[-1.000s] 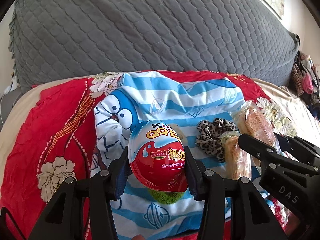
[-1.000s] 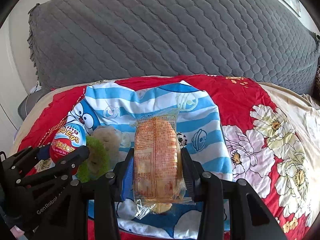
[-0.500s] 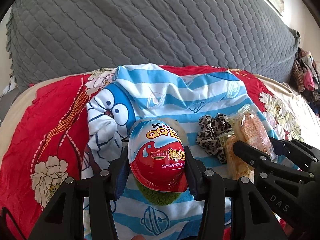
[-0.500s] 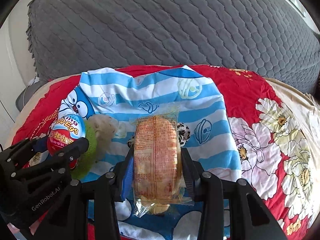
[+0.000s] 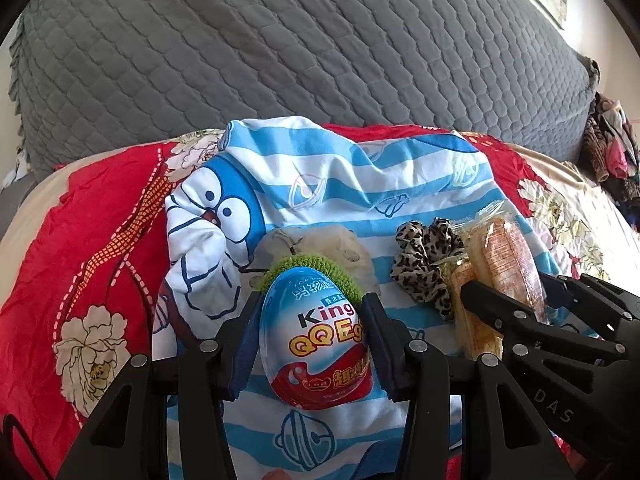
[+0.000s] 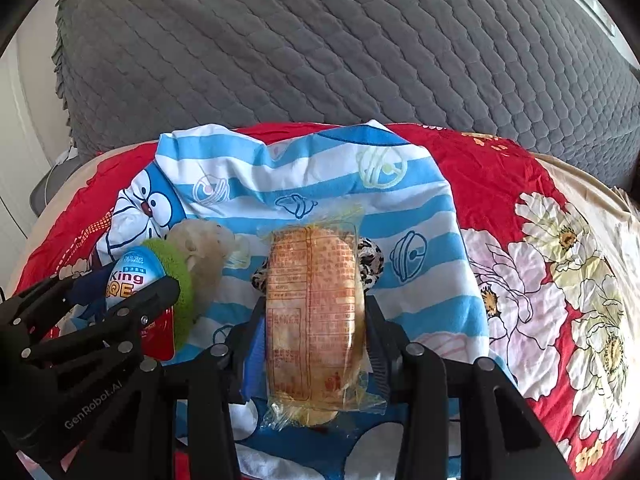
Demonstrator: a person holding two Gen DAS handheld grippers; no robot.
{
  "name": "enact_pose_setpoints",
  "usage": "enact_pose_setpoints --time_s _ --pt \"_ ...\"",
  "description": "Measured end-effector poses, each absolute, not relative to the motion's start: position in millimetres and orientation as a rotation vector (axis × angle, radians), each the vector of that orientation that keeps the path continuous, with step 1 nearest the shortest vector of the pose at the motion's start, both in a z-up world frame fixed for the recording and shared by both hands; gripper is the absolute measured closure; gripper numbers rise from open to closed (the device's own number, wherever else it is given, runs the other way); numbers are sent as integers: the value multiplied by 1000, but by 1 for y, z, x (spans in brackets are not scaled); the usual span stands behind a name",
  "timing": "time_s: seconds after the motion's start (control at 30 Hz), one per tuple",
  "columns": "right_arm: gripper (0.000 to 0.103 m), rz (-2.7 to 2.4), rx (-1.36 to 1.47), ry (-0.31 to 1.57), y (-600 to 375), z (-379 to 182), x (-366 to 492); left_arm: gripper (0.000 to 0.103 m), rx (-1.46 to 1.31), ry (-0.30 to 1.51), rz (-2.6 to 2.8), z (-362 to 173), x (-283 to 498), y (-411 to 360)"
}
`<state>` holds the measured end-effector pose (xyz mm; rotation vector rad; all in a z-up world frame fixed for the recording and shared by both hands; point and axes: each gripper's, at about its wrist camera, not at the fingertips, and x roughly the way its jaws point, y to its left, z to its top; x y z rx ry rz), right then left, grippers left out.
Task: Organize objects
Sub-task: 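Carry the red egg with the left tool while the right tool carries the bread package over the shirt, then lower the red egg and bread package onto the shirt and open both tools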
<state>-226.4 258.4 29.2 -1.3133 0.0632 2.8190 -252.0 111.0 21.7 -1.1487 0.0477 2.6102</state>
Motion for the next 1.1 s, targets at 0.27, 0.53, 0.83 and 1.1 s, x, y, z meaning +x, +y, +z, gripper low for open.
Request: enact_pose_setpoints --time_s 0.27,0.53,0.83,1.1 --pt "58 2816 -1331 72 257 25 -226 52 -1143 38 2617 20 -250 109" --pt "53 2809 -1348 94 259 23 -224 52 -1134 54 2622 22 -249 109" --pt "40 2797 -1336 103 263 25 -224 38 -1138 39 2638 23 -251 105" --pt "31 2796 -1318 92 265 27 -223 30 -1138 40 2660 26 -250 100"
